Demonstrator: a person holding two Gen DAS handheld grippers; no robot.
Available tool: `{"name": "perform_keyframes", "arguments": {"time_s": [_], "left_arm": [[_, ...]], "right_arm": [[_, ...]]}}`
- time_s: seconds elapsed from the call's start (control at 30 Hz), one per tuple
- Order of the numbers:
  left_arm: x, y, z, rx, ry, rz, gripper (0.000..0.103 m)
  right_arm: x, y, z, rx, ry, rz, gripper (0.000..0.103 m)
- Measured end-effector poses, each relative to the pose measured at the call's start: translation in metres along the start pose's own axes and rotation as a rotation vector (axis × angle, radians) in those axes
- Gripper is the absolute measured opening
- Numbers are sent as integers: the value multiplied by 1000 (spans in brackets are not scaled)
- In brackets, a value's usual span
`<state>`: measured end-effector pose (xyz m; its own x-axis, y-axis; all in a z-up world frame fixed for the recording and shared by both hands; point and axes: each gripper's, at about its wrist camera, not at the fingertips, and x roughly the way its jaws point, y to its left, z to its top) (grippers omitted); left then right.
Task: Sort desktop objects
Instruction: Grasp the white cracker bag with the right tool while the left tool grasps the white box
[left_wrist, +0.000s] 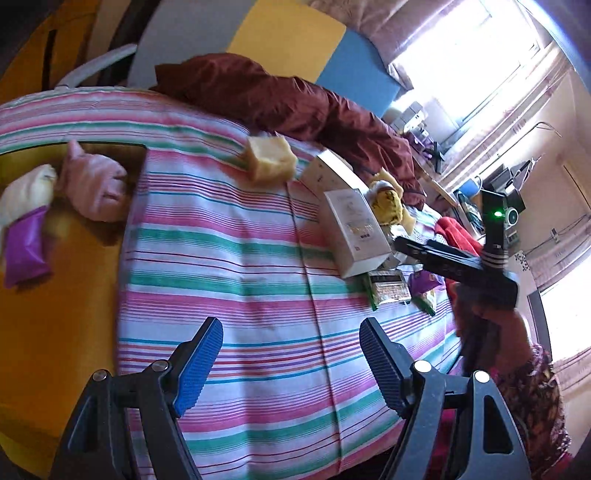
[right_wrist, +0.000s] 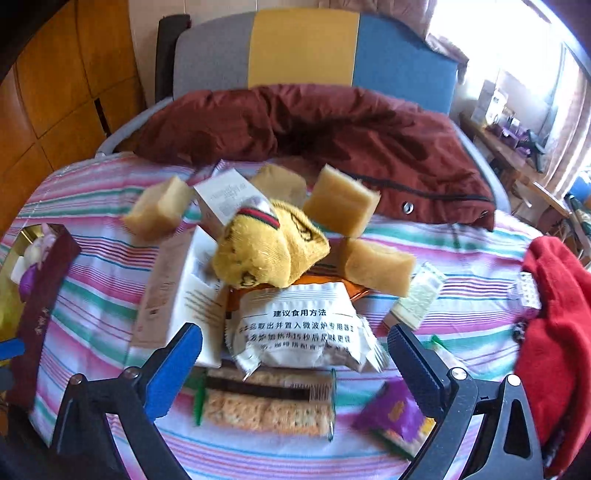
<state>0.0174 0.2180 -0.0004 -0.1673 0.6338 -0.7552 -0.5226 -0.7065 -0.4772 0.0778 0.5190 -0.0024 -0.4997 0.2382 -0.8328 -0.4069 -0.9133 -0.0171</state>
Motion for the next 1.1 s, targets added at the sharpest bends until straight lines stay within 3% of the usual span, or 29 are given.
{"name": "perform_keyframes", "arguments": {"time_s": [0.1, 0.17, 0.27, 0.4, 0.63, 0.97, 1.1], "left_arm": [[11, -8, 6, 17, 16, 13, 78], [19, -13, 11, 23, 20, 15, 78], [31, -19, 19, 16, 29, 3, 78], [47, -29, 29, 14, 40, -8, 79], [82, -55, 52, 35, 77, 8, 80], [136, -90, 82, 135, 126, 183, 83], [148, -85, 75, 213, 121, 249, 75]], "right_arm": [[19, -2, -5, 26, 12, 54, 101], [33, -5, -8, 38, 50, 29, 101], [38, -5, -9, 28, 66, -1, 95], [31, -3, -7, 22, 60, 8, 78], [28, -10, -6, 71, 98, 31, 70], [24, -27, -6, 125, 118, 11, 68], [24, -27, -7, 128, 117, 15, 68]]}}
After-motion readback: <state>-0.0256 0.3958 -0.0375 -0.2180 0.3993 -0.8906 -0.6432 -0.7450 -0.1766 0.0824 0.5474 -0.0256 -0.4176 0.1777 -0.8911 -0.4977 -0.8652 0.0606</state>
